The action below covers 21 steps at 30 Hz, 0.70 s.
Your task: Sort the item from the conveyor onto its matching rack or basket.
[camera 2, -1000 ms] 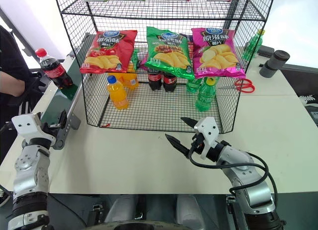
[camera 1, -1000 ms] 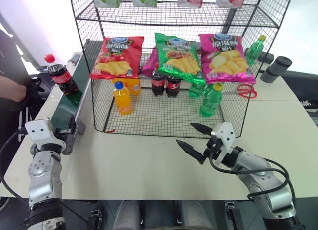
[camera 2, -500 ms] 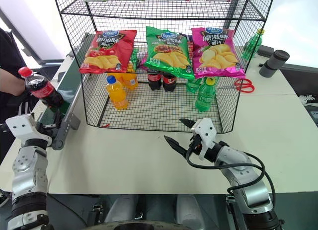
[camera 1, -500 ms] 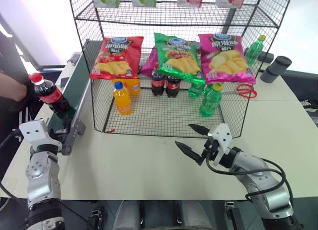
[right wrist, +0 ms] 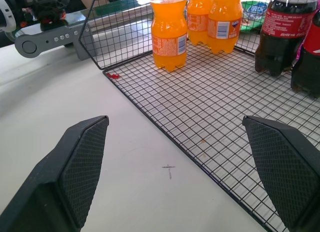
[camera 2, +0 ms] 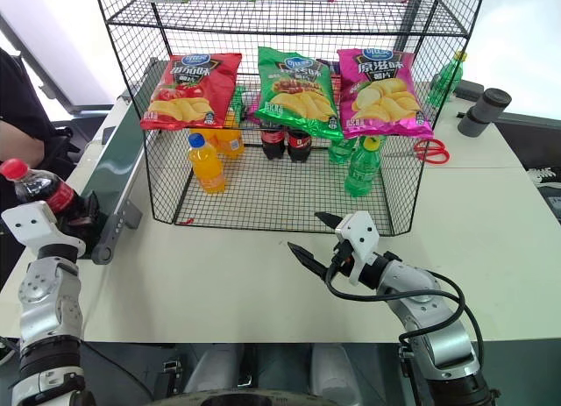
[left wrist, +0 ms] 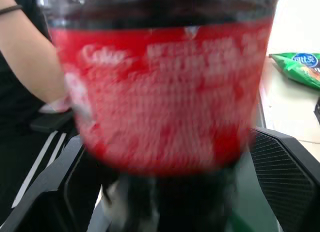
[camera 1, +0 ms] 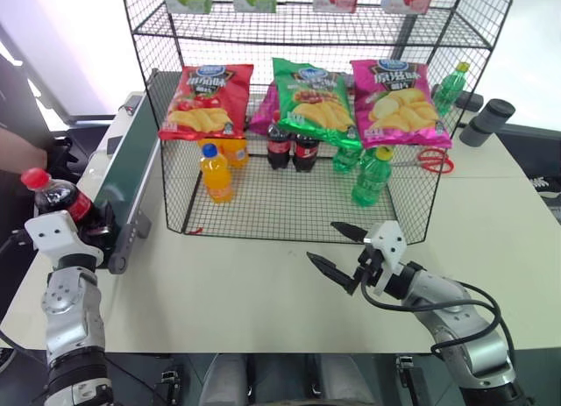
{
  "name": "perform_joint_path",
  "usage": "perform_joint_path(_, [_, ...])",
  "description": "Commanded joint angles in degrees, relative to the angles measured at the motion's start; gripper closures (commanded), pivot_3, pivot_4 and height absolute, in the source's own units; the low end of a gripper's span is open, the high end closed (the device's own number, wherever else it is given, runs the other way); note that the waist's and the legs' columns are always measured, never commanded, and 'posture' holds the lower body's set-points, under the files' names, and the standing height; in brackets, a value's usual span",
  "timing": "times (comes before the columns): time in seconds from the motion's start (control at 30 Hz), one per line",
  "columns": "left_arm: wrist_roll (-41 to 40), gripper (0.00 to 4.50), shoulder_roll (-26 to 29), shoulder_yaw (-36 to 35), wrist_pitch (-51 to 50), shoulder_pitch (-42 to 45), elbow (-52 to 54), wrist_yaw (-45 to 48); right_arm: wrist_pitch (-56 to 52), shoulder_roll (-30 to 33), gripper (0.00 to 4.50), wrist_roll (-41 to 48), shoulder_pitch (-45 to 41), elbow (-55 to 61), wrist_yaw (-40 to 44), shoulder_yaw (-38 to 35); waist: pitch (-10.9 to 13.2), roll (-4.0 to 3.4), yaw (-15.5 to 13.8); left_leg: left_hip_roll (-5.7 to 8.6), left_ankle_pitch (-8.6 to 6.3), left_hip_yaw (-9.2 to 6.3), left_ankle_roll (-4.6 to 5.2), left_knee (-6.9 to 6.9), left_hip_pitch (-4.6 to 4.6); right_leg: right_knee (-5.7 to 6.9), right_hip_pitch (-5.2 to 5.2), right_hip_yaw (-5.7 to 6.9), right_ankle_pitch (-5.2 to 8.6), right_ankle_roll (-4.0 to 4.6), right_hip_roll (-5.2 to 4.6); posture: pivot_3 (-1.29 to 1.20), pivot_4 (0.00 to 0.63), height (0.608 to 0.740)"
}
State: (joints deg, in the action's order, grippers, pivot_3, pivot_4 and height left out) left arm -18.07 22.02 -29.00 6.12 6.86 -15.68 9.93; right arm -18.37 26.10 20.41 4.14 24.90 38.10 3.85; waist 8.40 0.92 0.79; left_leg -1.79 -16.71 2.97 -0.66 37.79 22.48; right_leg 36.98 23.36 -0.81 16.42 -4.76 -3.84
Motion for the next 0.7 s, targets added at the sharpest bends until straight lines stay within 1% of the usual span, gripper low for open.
perform_joint_path(0.03, [-0.14, 1.58, 1.39, -0.96, 1.59, -0.12, 0.71, 0.80, 0.90, -0.29, 0.00, 0.19, -0.04, 1.51, -0.16, -0.03, 0.00, 0.00, -0.13, 0.00, 0.00, 0.00, 0.00, 0.00, 0.00, 0.00, 0.00, 0.01, 0.00, 0.00, 0.00, 0.00, 0.150, 0.740])
perform_joint_path(0.13, [0.14, 1.58, 3.02, -0.15, 2.25, -1.27, 2.43, 3.76, 0.32, -0.07, 0.00, 0.10, -0.16, 1.57, -0.28, 0.09, 0.00, 0.00, -0.02, 0.00, 0.00, 0.00, 0.00, 0.00, 0.00, 0.00, 0.00, 0.01, 0.00, 0.00, -0.01, 0.00, 0.150, 0.740])
perform_joint_path(0.23, [-5.69, 1.58, 8.52, 1.03, -0.99, -3.76, 9.40, 16.44, -2.83, 0.61, 0.00, 2.91, -0.75, 3.36, 0.85, -0.02, 0.09, 0.19, 0.10, -0.01, 0.00, 0.00, -0.01, -0.05, 0.00, 0.00, 0.03, 0.01, 0.01, 0.02, -0.01, 0.00, 0.150, 0.740])
perform_joint_path(0.3, [-9.27, 1.58, 11.67, 1.18, -3.74, -5.30, 13.20, 22.75, -5.00, 0.73, 0.00, 5.36, -1.45, 4.59, 1.44, -0.48, 0.15, 0.34, 0.11, -0.01, 0.04, -0.01, -0.10, -0.14, 0.07, -0.02, 0.12, 0.01, 0.01, 0.04, -0.02, 0.00, 0.150, 0.740])
perform_joint_path(0.47, [-17.84, 1.58, 17.82, 0.96, -13.47, -8.38, 22.48, 33.21, -8.69, 0.85, 0.00, 9.85, -3.89, 6.24, 2.01, -1.76, 0.16, 0.34, 0.34, 0.07, 0.14, 0.02, -0.27, -0.56, 0.09, -0.35, 0.16, 0.06, 0.00, 0.07, -0.16, 0.00, 0.150, 0.740])
perform_joint_path(0.53, [-21.88, 1.58, 21.03, 4.06, -19.60, -10.33, 29.71, 38.14, -10.37, 0.86, 0.00, 12.22, -5.79, 6.80, 2.30, -2.15, 0.18, 0.31, 0.43, 0.07, 0.15, 0.02, -0.27, -0.71, 0.10, -0.50, 0.15, 0.10, -0.01, 0.06, -0.17, 0.00, 0.150, 0.740])
perform_joint_path(0.6, [-22.69, 1.58, 22.27, 9.47, -22.70, -10.66, 35.63, 41.01, -11.63, 0.96, 0.00, 13.73, -7.41, 7.42, 2.56, -1.90, 0.26, 0.18, 0.42, 0.07, 0.15, 0.02, -0.27, -0.80, 0.13, -0.69, 0.12, 0.15, -0.01, 0.06, -0.17, 0.00, 0.150, 0.740])
perform_joint_path(0.67, [-22.03, 1.58, 21.04, 15.91, -24.02, -9.22, 39.20, 42.59, -12.56, 0.83, 0.00, 14.70, -8.74, 8.04, 2.52, -1.34, 0.32, 0.09, 0.20, 0.11, 0.15, 0.02, -0.27, -0.82, 0.19, -0.79, 0.10, 0.17, -0.01, 0.05, -0.19, 0.00, 0.150, 0.740])
perform_joint_path(0.7, [-21.47, 1.58, 19.42, 19.46, -24.24, -7.87, 40.14, 43.09, -12.96, 0.76, 0.00, 15.05, -9.45, 8.33, 2.47, -0.98, 0.35, 0.04, 0.16, 0.16, 0.15, 0.01, -0.27, -0.82, 0.22, -0.80, 0.11, 0.18, -0.01, 0.05, -0.23, 0.00, 0.150, 0.740])
